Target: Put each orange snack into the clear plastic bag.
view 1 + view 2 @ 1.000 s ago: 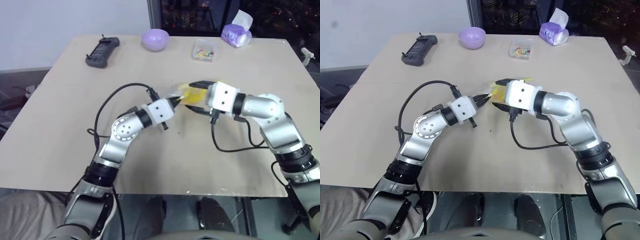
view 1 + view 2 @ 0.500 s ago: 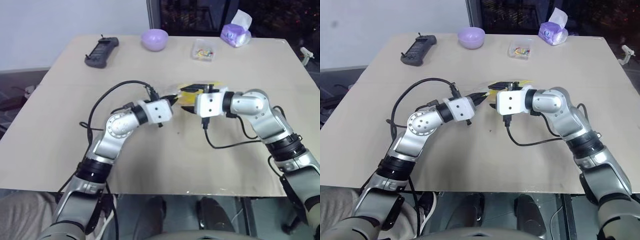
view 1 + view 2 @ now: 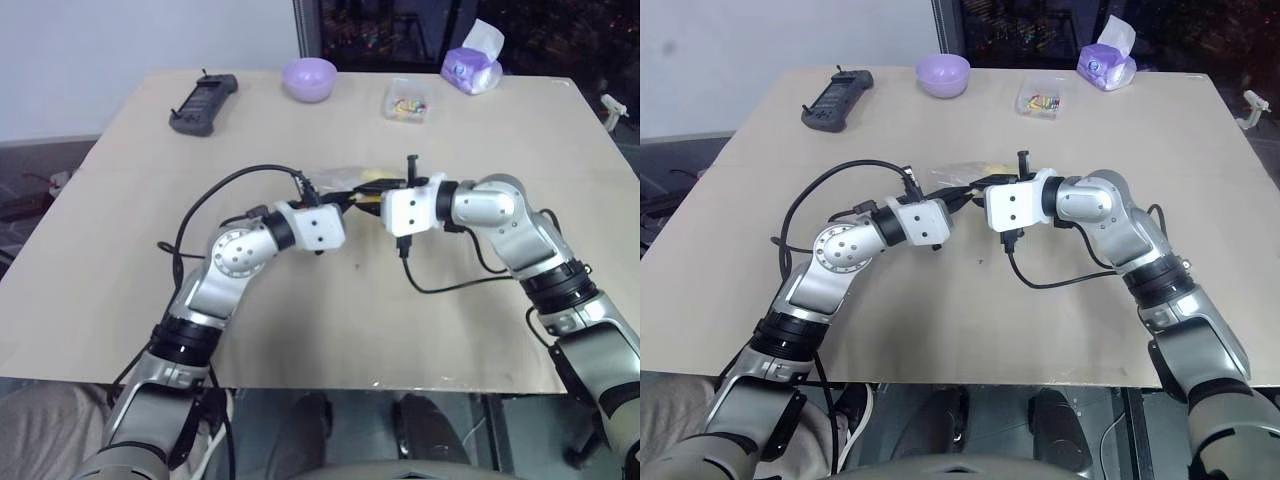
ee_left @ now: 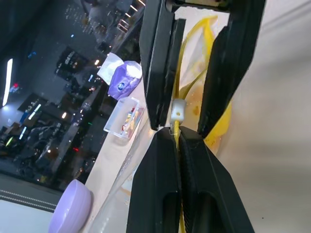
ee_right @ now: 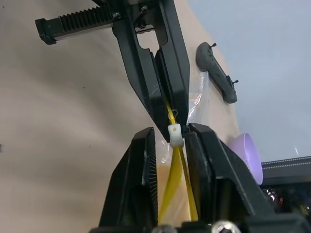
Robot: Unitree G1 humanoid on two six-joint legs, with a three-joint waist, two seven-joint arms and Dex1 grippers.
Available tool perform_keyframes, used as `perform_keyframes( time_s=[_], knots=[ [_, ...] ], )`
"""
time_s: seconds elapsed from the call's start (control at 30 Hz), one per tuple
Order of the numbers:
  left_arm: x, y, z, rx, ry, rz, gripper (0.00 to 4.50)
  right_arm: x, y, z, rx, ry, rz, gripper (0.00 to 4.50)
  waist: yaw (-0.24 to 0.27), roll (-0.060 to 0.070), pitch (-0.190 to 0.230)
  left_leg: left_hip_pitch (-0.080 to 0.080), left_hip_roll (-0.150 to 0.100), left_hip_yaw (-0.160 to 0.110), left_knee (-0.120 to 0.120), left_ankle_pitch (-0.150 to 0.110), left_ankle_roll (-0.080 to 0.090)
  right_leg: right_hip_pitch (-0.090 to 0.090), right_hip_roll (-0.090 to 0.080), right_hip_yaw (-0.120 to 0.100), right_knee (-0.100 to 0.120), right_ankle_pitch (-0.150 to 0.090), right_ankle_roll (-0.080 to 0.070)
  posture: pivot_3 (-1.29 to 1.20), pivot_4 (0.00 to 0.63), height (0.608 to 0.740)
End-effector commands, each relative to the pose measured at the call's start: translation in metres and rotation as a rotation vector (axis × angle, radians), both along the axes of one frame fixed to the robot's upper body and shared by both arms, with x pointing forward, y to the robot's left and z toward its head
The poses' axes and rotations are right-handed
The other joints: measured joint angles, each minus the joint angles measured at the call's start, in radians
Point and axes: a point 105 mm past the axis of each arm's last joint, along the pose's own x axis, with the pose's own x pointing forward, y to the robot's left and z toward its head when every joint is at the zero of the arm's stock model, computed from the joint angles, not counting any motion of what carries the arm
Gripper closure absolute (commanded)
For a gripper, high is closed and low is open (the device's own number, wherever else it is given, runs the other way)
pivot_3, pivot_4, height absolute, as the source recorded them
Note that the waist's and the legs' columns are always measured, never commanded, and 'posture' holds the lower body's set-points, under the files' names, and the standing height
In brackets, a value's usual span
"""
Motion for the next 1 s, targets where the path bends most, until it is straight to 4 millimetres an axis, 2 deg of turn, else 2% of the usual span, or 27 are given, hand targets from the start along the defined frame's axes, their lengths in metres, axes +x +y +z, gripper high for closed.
perform_keyframes(
  time_s=[0.03, 0.1, 0.2, 0.23, 0.43, 0.63, 1.0],
  knots=[
    [-0.005, -0.005, 0.011, 0.002, -0.054, -0.031, 4.5, -0.003, 0.005, 0.019, 0.022, -0.063, 0.029, 3.5, 0.0, 0.0, 0.0, 0.0, 0.0, 0.0, 0.0, 0.0, 0.0, 0.0, 0.0, 0.0, 0.0, 0.0, 0.0, 0.0, 0.15, 0.74],
    [-0.004, -0.005, 0.011, 0.001, -0.053, -0.029, 4.5, -0.002, 0.006, 0.019, 0.024, -0.064, 0.03, 3.5, 0.0, 0.0, 0.0, 0.0, 0.0, 0.0, 0.0, 0.0, 0.0, 0.0, 0.0, 0.0, 0.0, 0.0, 0.0, 0.0, 0.15, 0.74],
    [-0.003, -0.005, 0.01, -0.001, -0.052, -0.027, 4.5, -0.002, 0.006, 0.019, 0.024, -0.063, 0.03, 4.33, 0.0, 0.0, 0.0, 0.0, 0.0, 0.0, 0.0, 0.0, 0.0, 0.0, 0.0, 0.0, 0.0, 0.0, 0.0, 0.0, 0.15, 0.74],
    [-0.003, -0.005, 0.01, -0.002, -0.051, -0.027, 4.5, -0.002, 0.006, 0.019, 0.024, -0.063, 0.03, 4.47, 0.0, 0.0, 0.0, 0.0, 0.0, 0.0, 0.0, 0.0, 0.0, 0.0, 0.0, 0.0, 0.0, 0.0, 0.0, 0.0, 0.15, 0.74],
    [0.001, 0.0, 0.01, -0.012, -0.048, 0.001, 4.5, -0.003, 0.004, 0.022, 0.034, -0.07, 0.024, 4.47, 0.0, 0.0, 0.0, 0.0, 0.0, 0.0, 0.0, 0.0, 0.0, 0.0, 0.0, 0.0, 0.0, 0.0, 0.0, 0.0, 0.15, 0.74],
    [0.006, 0.012, 0.004, 0.02, -0.063, 0.059, 4.5, 0.002, -0.006, 0.02, 0.03, -0.062, -0.022, 4.47, 0.0, 0.0, 0.0, 0.0, 0.0, 0.0, 0.0, 0.0, 0.0, 0.0, 0.0, 0.0, 0.0, 0.0, 0.0, 0.0, 0.15, 0.74],
    [0.031, 0.046, 0.013, 0.065, -0.172, 0.255, 4.5, 0.021, -0.032, 0.017, 0.036, -0.049, -0.182, 4.47, 0.0, 0.0, 0.0, 0.0, 0.0, 0.0, 0.0, 0.0, 0.0, 0.0, 0.0, 0.0, 0.0, 0.0, 0.0, 0.0, 0.15, 0.74]
  ],
)
